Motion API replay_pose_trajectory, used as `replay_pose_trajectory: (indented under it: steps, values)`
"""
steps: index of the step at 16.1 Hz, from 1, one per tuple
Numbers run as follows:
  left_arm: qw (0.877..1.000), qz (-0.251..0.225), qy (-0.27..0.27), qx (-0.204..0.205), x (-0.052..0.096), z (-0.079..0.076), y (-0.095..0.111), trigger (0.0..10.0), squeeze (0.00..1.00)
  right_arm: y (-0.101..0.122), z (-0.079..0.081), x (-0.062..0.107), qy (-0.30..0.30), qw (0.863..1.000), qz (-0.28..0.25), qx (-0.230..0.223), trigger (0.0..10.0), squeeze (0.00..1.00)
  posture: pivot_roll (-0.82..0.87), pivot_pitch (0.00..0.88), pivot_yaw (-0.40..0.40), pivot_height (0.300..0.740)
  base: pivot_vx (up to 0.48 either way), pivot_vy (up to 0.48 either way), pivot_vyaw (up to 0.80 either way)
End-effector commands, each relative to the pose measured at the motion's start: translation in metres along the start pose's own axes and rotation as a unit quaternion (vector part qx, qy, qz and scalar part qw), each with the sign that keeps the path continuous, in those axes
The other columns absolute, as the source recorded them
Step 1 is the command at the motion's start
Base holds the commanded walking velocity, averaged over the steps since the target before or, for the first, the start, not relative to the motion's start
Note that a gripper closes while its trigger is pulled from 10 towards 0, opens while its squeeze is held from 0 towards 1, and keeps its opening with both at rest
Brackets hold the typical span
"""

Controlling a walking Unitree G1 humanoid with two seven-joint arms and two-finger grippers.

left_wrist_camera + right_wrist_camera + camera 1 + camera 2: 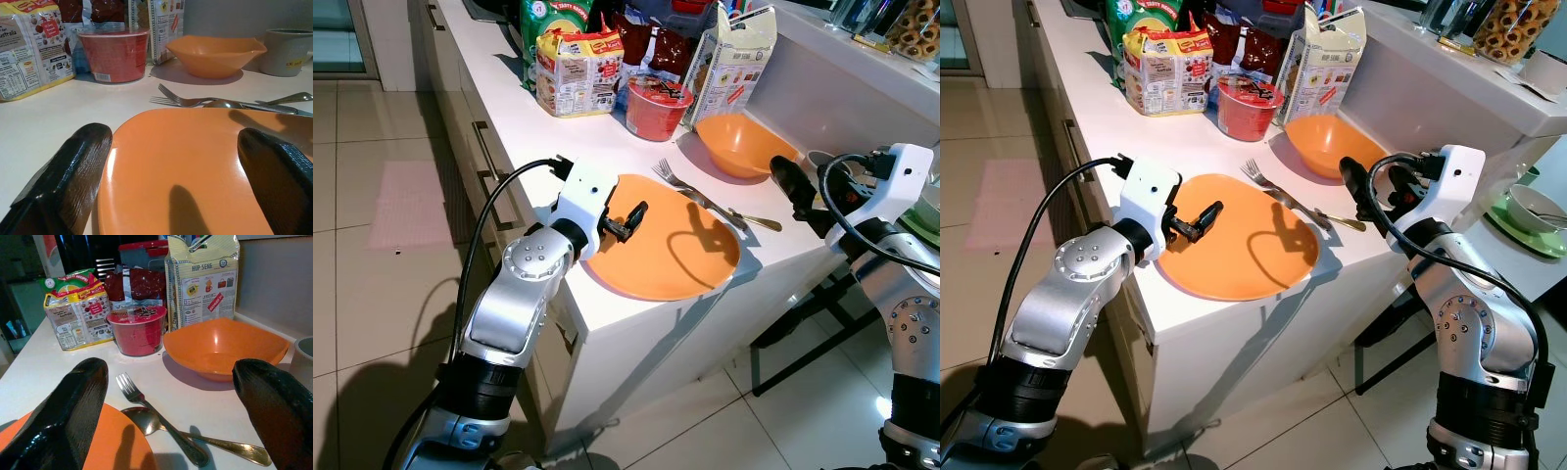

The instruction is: Setting the table

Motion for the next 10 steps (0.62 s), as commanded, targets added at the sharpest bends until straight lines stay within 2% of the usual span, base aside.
replay_pose_trajectory:
  steps: [1, 10]
  values:
    - [1.0, -0.007, -0.01, -0.005, -0.0017, -0.0077, 0.0068, 10.0, 0.0, 0.0071, -0.0024, -0.0007, 0.001, 1.0, -0.008, 0.005, 10.0, 0.0, 0.0, 0.0, -0.244, 0.74, 0.0, 0.0, 0.0]
    - [1.0, -0.007, -0.01, -0.006, -0.0022, -0.0077, 0.0072, 10.0, 0.0, 0.0087, -0.0031, -0.0019, 0.001, 1.0, -0.011, 0.004, 10.0, 0.0, 0.0, 0.0, -0.246, 0.74, 0.0, 0.0, 0.0]
Point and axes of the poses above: a point about 5 cm out from each wrist's last joint towards the gripper, its own x axis pointing back from the gripper into the wrist, its own y axis along the axis of the wrist's last joint, z = x × y, the point moved 6 cm from there along -x, pointing out of the wrist towards the gripper, and after that the axes turned 3 degrees about x, right-handed, at the moved point
